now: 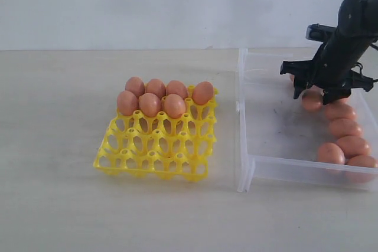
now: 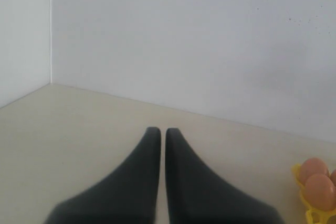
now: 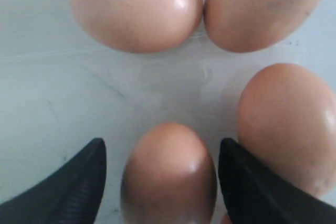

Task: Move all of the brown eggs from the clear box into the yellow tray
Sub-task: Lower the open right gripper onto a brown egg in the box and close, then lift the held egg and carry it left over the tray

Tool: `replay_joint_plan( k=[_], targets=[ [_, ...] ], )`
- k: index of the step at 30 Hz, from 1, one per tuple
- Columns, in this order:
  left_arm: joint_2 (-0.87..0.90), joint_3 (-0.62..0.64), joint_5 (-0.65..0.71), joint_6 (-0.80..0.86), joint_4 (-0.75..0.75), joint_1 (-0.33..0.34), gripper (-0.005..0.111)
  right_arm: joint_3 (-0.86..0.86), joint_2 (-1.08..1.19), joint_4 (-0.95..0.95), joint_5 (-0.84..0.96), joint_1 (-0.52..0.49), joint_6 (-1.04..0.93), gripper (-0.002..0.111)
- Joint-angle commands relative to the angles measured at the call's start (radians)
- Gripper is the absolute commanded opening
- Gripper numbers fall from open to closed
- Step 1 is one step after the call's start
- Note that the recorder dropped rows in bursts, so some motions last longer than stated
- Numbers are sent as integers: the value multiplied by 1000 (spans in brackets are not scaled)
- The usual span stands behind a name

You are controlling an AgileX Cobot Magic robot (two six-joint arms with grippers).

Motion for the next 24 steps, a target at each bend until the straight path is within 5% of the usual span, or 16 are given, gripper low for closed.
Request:
replay_joint_plan(
  k=[1,2,7,13,24],
  targets=[
    [-2,-1,-11,-9,-9,2,4,-4,19,-17,-18,-4,8,56],
    [-2,-1,-11,-9,-9,2,4,-4,21,-17,-18,-4,8,55],
    [-2,-1,-11,-9,-9,2,4,-4,25,-17,-48,-4,-7,0],
    [-2,-1,-11,-9,-9,2,4,105,12,-17,-418,55,-140,0],
    [-2,-1,-11,-9,-9,2,4,674,-43,-122,-1903,134,-44,0]
  ],
)
